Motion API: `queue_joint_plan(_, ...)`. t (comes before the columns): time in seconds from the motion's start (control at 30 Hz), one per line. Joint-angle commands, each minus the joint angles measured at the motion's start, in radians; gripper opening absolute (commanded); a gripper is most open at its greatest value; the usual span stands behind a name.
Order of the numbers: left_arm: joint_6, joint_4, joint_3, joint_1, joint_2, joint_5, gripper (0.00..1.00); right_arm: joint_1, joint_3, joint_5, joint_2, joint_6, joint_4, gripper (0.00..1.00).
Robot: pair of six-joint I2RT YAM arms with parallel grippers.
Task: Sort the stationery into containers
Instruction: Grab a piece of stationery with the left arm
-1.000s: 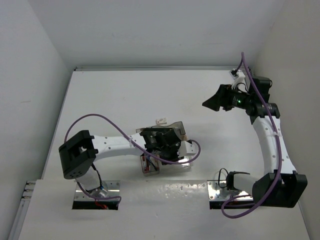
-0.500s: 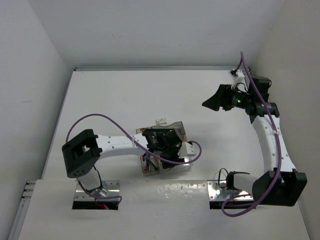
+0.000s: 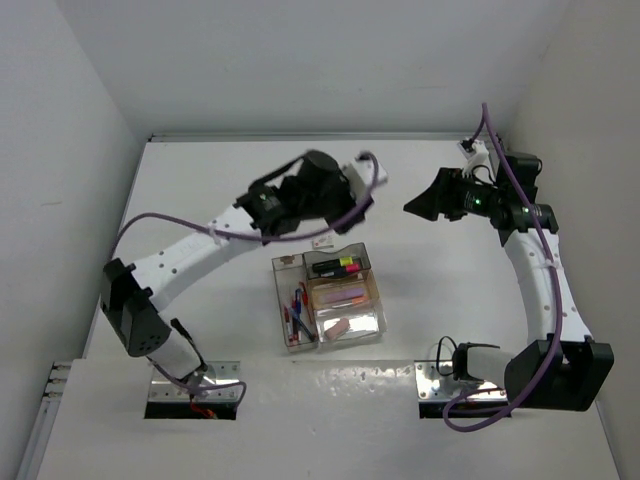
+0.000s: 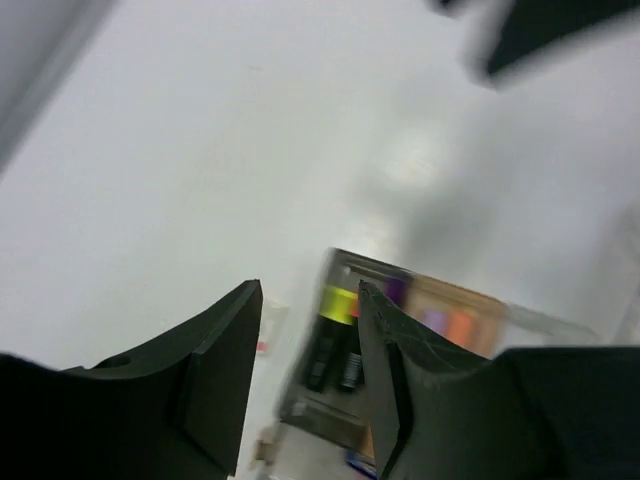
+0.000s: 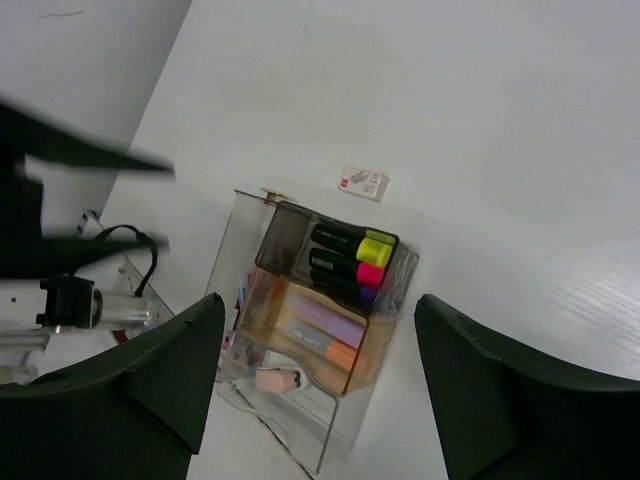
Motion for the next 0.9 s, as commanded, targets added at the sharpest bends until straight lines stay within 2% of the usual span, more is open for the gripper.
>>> queue_joint_plan(0.0, -0.059, -0.063, 0.097, 0.135, 0.093, -0.155, 0.49, 0.001, -0.008, -0.017, -0.004, 0.023, 0.054, 0.75)
queue_joint_plan(0.03, -0.078, -0.077, 0.118, 0.157, 0.121, -0.186, 0.53, 0.001, -0.014, -0.017, -0.002, 0.028, 0.057, 0.75)
queue_joint_plan(0.17, -0.144, -0.140, 0.201, 0.260, 0.276, -0.084, 0.59, 0.001, -0.014, -0.017, 0.004, 0.020, 0.048, 0.75)
queue_joint_plan(0.27, -0.034, -0.169, 0.250, 0.286, 0.354, -0.034, 0.63, -0.002, -0.008, -0.016, 0.007, 0.000, 0.029, 0.75)
queue_joint_plan(0.3, 0.055, -0.183, 0.264, 0.300, 0.371, 0.019, 0.65, -0.002, -0.005, -0.016, 0.013, -0.001, 0.026, 0.75)
queue_joint_plan(0.4, 0.144, -0.228, 0.298, 0.330, 0.425, 0.107, 0.67, -0.005, -0.005, -0.016, 0.019, -0.008, 0.019, 0.75)
queue_joint_plan(0.7, 0.321, -0.346, 0.320, 0.369, 0.547, 0.217, 0.67, -0.005, -0.016, -0.016, 0.028, 0.009, 0.029, 0.75)
queue_joint_plan(0.87, 0.352, -0.327, 0.280, 0.370, 0.564, 0.222, 0.69, -0.005, -0.009, -0.017, 0.041, 0.018, 0.032, 0.75)
